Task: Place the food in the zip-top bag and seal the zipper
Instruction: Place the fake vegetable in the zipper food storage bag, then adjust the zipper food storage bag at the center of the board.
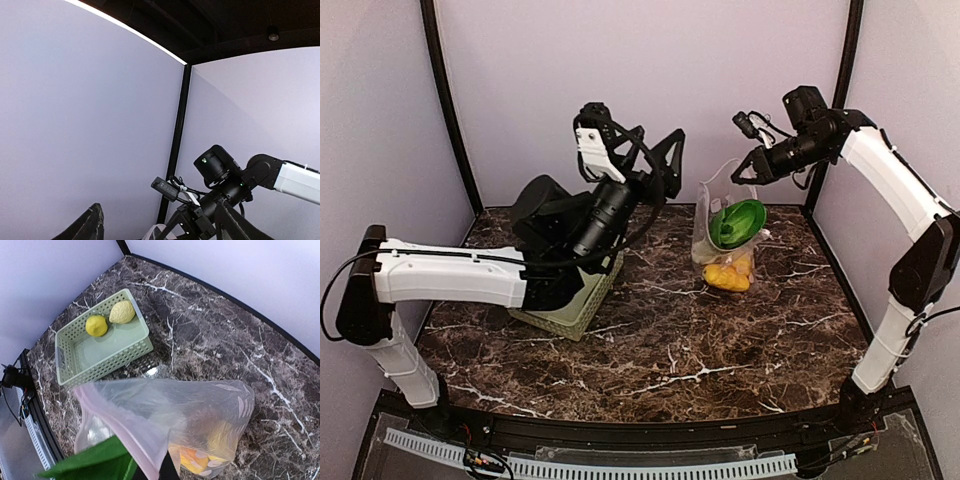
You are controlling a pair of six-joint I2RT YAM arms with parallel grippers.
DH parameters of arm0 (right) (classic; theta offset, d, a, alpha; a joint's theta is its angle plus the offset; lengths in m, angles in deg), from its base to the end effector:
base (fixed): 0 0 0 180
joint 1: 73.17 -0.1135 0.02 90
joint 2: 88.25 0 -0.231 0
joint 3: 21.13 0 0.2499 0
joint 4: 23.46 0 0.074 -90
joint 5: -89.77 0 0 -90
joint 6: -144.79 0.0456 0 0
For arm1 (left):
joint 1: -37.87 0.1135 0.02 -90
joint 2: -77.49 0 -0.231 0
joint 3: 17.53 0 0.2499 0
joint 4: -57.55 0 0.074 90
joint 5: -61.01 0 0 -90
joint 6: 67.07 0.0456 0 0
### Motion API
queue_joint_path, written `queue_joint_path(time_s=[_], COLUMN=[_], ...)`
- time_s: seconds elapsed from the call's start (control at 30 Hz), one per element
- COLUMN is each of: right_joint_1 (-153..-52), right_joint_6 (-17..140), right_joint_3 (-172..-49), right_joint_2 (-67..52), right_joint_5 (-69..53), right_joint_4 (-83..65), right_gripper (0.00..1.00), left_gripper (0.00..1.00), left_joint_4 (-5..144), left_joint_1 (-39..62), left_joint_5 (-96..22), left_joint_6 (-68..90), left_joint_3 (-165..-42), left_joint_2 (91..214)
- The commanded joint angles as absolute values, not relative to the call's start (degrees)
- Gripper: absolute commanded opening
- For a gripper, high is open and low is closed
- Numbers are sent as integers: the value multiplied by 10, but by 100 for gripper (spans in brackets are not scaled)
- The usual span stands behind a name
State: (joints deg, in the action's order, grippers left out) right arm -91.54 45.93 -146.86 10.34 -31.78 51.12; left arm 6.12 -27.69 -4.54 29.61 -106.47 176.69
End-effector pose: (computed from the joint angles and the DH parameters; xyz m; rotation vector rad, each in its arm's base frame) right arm 0.3277 0.1340 0.3728 -0.8041 2.2219 0.7371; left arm 0.1785 -0.3471 0.3731 0.1755 0.9376 -0.7696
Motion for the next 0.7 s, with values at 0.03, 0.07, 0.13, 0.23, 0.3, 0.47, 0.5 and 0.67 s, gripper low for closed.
queue_joint_path(time_s=[0.03, 0.07, 0.13, 0.23, 0.3, 0.47, 0.5, 0.67], right_joint_1=[-915, -915, -915, -917, -941, -1028, -1031, -1034], right_joint_6=[509, 506, 491, 500, 504, 472, 477, 494], right_joint_3=[-1529, -1543, -1556, -1511, -1429, -1382, -1386, -1450], right_joint_2=[111, 112, 116, 118, 121, 196, 206, 255], right_joint_5=[-291, -262, -201, -169, -206, -271, -279, -316], right_joint_4=[365, 341, 317, 285, 269, 323, 322, 334], right_gripper=[0, 0, 0, 0, 0, 0, 0, 0], left_gripper=[73, 72, 72, 72, 72, 66, 64, 56], left_joint_4=[260, 275, 313, 361, 353, 382, 403, 527], left_joint_1=[-279, -279, -279, -279, -278, -269, -264, -242], left_joint_5=[1, 5, 13, 27, 40, 39, 35, 33], left_joint_6=[125, 110, 98, 74, 58, 2, -5, -63], left_joint_3=[-999, -994, -979, -945, -912, -882, -886, -909], left_joint_2=[1695, 1683, 1669, 1660, 1663, 1676, 1676, 1665])
